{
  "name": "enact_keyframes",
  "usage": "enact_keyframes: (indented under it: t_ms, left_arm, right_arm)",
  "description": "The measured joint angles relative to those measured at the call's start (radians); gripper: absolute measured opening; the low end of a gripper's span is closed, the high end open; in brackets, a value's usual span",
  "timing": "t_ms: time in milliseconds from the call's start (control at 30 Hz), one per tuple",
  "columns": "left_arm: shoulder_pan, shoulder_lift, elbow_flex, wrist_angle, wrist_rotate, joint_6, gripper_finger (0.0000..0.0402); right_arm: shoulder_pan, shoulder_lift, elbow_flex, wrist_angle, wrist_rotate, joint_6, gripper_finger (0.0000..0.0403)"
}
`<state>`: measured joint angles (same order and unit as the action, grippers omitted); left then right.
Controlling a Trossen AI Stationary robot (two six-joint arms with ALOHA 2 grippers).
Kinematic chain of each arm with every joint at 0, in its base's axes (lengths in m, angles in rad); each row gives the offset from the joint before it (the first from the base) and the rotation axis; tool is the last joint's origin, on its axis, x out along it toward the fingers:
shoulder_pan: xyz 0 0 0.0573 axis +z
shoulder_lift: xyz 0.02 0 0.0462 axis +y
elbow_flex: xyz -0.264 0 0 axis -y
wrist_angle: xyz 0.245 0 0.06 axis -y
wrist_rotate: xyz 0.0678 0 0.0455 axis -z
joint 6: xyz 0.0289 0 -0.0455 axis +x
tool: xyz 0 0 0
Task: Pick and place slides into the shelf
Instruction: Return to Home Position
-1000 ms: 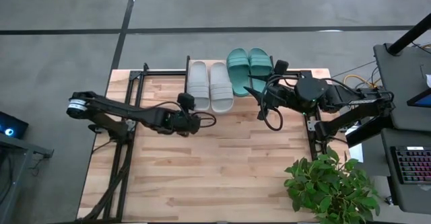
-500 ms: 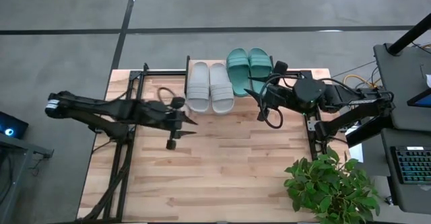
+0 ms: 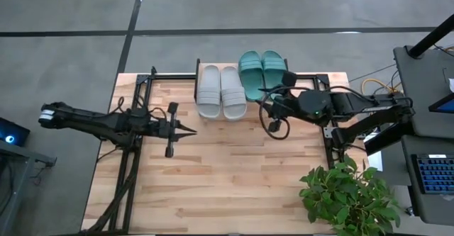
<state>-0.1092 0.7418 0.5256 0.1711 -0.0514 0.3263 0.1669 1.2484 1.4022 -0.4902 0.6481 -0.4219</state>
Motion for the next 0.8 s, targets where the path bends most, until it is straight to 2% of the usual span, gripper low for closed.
enact_keyframes:
  t_ms: [233, 433, 600, 800]
  left_arm:
    - [0.107, -0.105, -0.055, -0.029, -0.003, 0.035, 0.0001]
    - [0.111, -0.268, -0.084, -0.130, -0.008, 0.047, 0.0000]
    - [0.110, -0.411, -0.192, -0.137, -0.065, 0.022, 0.0000]
    - [0.109, -0.558, -0.303, -0.161, -0.055, -0.023, 0.0000]
  right_arm:
    - [-0.009, 0.014, -0.050, 0.001, 0.000, 0.003, 0.0146]
    - [-0.009, 0.016, -0.073, 0.000, 0.000, 0.004, 0.0136]
    - [-0.009, 0.016, -0.075, 0.001, 0.000, 0.020, 0.0130]
    - [-0.009, 0.016, -0.075, 0.001, 0.000, 0.030, 0.0125]
